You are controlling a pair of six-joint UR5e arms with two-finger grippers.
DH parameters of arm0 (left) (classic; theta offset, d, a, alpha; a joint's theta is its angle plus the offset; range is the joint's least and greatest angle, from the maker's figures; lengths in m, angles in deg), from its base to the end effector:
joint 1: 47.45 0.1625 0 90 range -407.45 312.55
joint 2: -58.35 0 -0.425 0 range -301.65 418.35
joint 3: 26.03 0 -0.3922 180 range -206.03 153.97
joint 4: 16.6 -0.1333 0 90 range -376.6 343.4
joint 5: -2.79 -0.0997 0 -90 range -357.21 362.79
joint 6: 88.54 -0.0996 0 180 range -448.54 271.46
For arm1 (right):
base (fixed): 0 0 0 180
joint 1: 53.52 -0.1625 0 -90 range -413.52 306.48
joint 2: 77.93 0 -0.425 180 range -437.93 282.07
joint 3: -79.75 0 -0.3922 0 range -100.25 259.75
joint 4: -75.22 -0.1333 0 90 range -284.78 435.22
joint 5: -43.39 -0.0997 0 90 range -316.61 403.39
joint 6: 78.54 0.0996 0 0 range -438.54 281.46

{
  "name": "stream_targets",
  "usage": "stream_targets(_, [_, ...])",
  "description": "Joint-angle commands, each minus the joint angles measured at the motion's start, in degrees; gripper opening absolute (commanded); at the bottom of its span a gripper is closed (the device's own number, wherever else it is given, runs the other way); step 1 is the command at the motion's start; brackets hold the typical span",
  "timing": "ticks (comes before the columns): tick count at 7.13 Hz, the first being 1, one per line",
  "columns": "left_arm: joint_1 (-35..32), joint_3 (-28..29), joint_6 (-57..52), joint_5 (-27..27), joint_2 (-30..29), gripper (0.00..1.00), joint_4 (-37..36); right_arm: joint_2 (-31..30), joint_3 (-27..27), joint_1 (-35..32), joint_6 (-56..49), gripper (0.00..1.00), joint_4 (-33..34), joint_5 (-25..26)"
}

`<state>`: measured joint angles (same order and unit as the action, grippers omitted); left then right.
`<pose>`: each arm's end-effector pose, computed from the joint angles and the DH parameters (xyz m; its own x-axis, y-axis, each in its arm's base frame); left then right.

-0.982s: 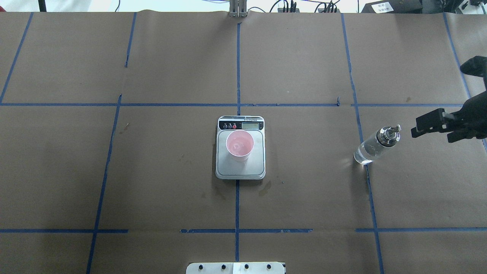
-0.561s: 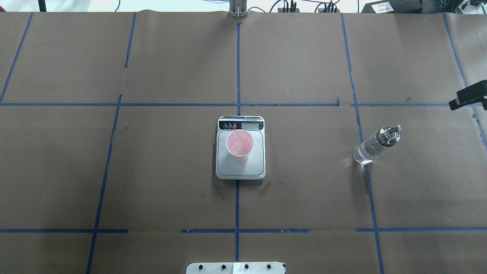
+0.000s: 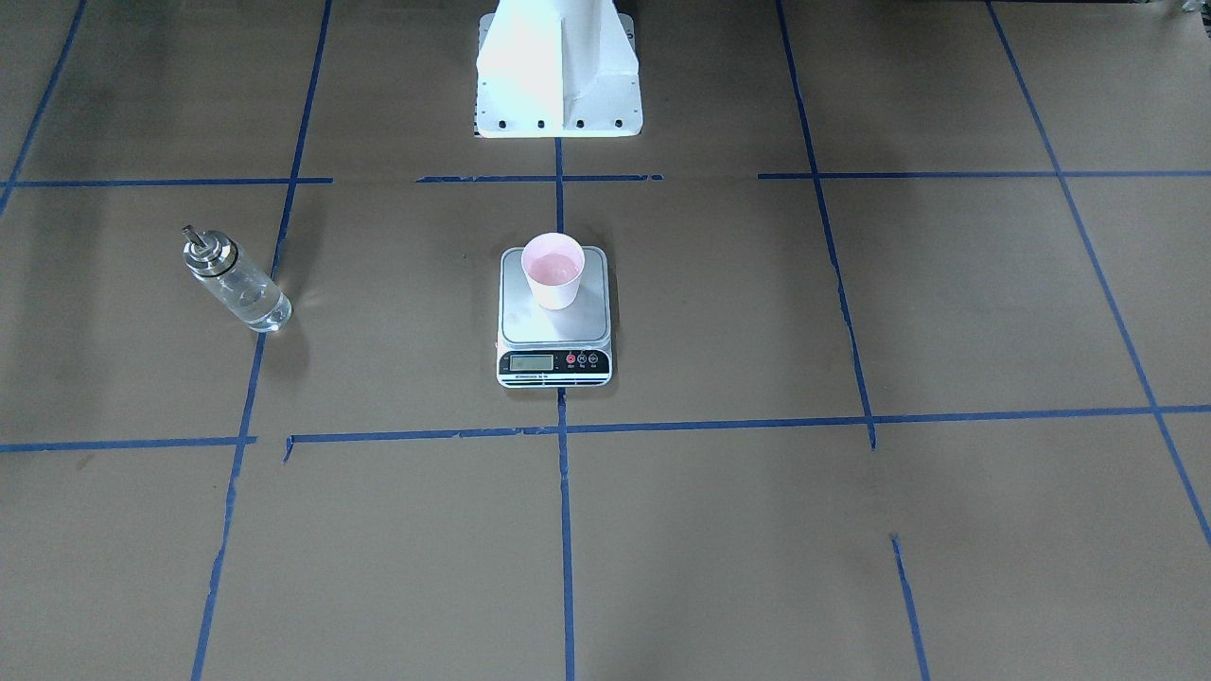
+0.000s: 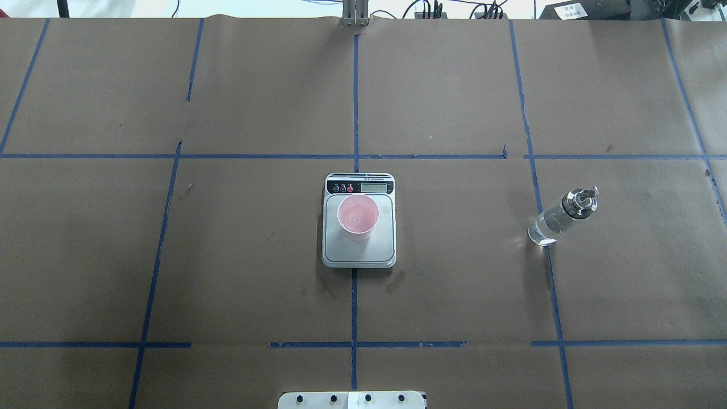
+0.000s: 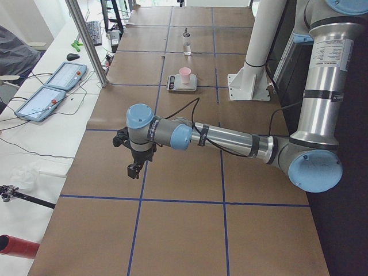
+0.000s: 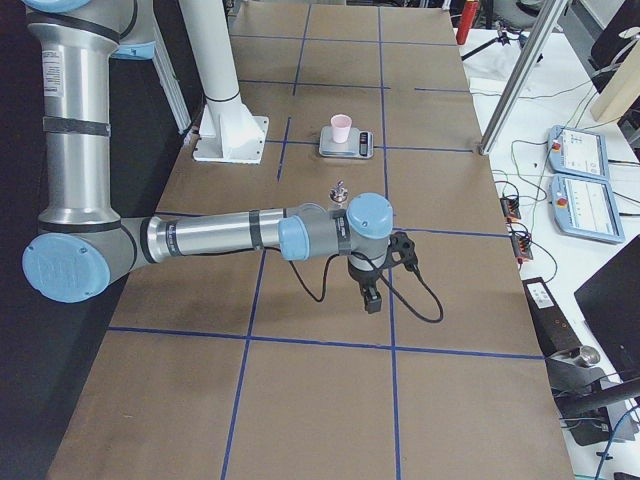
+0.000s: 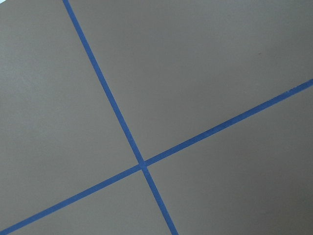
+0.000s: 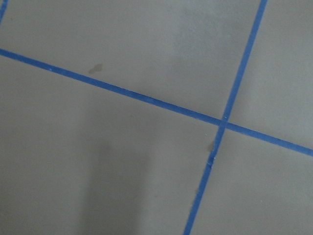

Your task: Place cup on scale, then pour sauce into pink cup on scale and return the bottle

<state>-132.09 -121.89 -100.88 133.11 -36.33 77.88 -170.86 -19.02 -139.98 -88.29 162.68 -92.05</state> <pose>-0.0185 -0.5403 0.5618 0.7070 0.4382 -0.5551 -0.2470 0.8885 0.3867 0.0327 -0.4802 0.6016 0.6735 -0.3121 0.6700 0.1777 0.9483 0.2630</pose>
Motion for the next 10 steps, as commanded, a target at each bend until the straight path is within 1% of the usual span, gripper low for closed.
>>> stream_targets(1, [0.0,0.1,-0.2,0.0,0.5,1.00,0.0,0.2,2.8,-2.2,-5.0,1.00,-0.3,0.3])
stream_targets(2, [0.0,0.3,-0.3,0.0,0.9,1.00,0.0,-0.7,5.2,-2.1,-5.1,1.00,-0.4,2.2])
stream_targets(3, [-0.1,0.3,-0.4,-0.1,1.1,1.00,0.0,-0.1,6.9,-2.1,-4.8,1.00,0.0,2.5])
stream_targets(4, [-0.2,0.3,-0.4,-0.1,1.5,1.00,-0.1,-0.2,7.4,-2.2,-4.5,1.00,-0.2,2.3])
stream_targets(5, [-0.3,0.5,-0.4,-0.2,1.7,1.00,-0.1,-0.2,7.3,-2.2,-4.3,1.00,-0.1,2.1])
stream_targets(6, [-0.8,0.4,-0.5,-0.1,2.5,1.00,-0.2,-0.1,6.8,-2.2,-1.9,1.00,-0.1,1.9])
stream_targets(7, [-2.2,0.3,-2.2,-0.1,5.4,1.00,0.2,-0.1,6.2,-2.2,1.1,1.00,-0.2,1.2])
stream_targets(8, [-3.7,1.1,-8.0,0.0,5.6,1.00,-0.3,-0.1,5.5,-2.2,1.3,1.00,-0.1,0.4])
stream_targets(9, [-4.8,3.2,-8.5,0.3,5.7,1.00,-0.1,-0.5,4.7,-2.2,1.3,1.00,-0.1,-0.8])
stream_targets(10, [-5.4,3.0,-8.1,0.3,5.7,1.00,-0.2,-0.7,4.0,-2.3,1.6,1.00,-0.1,-1.0])
